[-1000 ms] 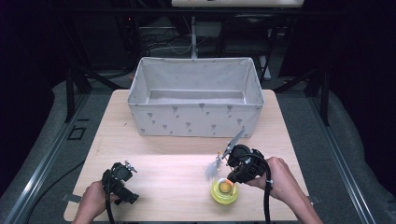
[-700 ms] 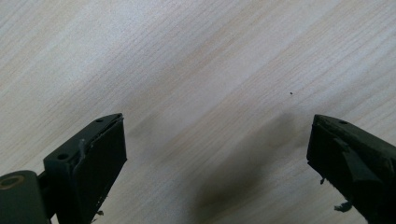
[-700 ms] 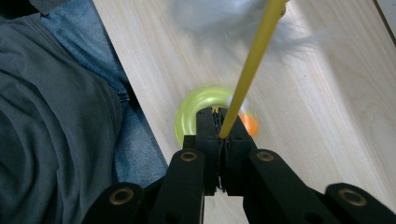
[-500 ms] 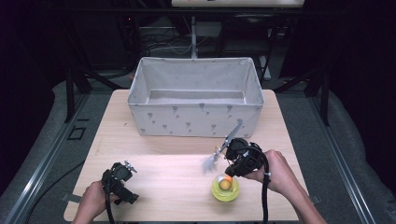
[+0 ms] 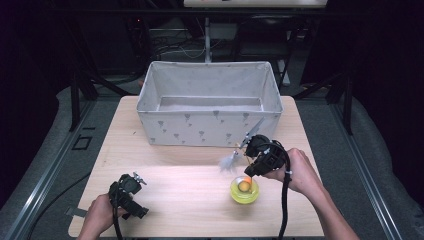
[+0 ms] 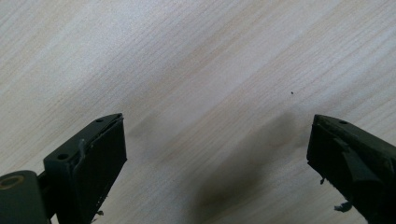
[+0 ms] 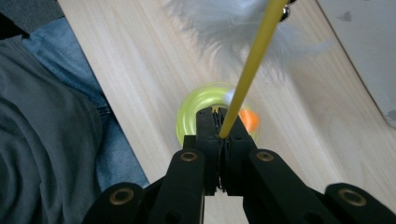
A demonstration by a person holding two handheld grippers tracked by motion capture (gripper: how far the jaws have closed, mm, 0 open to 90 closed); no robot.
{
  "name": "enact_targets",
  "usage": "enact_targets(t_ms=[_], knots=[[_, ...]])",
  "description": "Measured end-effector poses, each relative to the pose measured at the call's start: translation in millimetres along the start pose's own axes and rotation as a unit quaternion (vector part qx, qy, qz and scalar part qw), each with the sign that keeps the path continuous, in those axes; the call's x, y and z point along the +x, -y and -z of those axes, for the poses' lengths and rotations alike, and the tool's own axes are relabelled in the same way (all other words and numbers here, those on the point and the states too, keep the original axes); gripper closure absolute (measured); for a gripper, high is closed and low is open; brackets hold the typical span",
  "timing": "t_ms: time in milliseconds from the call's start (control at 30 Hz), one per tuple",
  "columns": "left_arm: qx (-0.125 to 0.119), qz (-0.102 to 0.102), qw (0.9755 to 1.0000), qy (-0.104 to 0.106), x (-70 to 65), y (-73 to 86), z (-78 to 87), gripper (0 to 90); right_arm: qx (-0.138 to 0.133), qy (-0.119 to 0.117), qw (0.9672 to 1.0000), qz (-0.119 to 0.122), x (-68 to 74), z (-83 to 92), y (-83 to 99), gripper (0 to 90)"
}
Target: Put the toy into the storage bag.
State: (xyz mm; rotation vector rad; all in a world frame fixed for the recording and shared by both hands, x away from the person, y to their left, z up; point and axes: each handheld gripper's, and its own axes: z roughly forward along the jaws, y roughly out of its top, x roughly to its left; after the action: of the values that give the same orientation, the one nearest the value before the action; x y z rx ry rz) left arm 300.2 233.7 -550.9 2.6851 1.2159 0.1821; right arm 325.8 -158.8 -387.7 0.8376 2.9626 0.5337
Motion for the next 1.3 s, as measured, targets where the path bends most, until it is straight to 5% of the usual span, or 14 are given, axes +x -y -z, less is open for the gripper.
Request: enact_targets(t_ms=[600,1300], knots=[[0.001,0.0,1.0,0.0,0.1,0.0,-0.8,5.1,-0.003,0.019,0.9993,-0.031,-40.4,6.9,-8.3,88.3],[0.002,-0.001,1.0,-0.001,0.5,0.2,-0.7,5.1,0.011,0.028,0.9986,-0.043,-67.4,8.0,-23.2,88.2]])
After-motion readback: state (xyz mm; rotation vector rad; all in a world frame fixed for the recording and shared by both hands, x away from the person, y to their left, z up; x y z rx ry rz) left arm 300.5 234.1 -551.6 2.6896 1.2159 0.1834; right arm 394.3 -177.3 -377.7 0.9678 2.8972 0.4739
